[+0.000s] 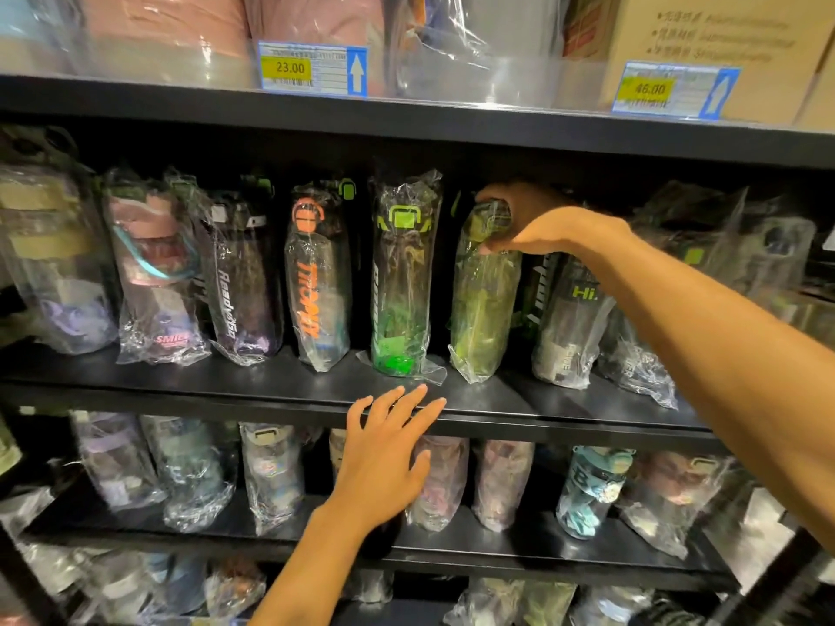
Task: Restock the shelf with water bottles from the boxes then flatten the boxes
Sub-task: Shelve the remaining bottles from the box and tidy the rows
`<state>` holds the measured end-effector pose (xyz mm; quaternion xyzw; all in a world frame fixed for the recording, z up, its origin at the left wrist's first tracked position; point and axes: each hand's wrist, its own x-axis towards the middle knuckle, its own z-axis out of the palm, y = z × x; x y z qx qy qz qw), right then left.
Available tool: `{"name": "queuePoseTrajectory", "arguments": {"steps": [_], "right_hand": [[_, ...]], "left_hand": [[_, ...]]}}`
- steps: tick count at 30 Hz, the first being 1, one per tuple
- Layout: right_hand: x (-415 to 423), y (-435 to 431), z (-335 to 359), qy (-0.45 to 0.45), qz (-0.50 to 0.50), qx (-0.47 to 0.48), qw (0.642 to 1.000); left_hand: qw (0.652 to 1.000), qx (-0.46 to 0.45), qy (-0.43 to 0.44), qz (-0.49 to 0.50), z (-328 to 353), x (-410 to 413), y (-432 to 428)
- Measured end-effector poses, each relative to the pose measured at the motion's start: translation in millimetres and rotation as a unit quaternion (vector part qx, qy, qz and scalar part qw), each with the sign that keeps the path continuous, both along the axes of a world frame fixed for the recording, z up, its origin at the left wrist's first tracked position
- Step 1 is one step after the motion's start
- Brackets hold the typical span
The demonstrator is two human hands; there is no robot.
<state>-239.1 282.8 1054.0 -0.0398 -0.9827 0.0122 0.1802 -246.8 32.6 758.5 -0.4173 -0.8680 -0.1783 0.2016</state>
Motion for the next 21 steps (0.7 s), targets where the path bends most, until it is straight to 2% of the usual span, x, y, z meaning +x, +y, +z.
{"name": "queuePoseTrajectory", "arguments": {"steps": [21], "right_hand": [[5, 12, -3, 0.004, 0.009, -0.039, 0.999]], "left_hand": [[1.000, 0.000, -0.013, -0.007, 0, -2, -1]]}}
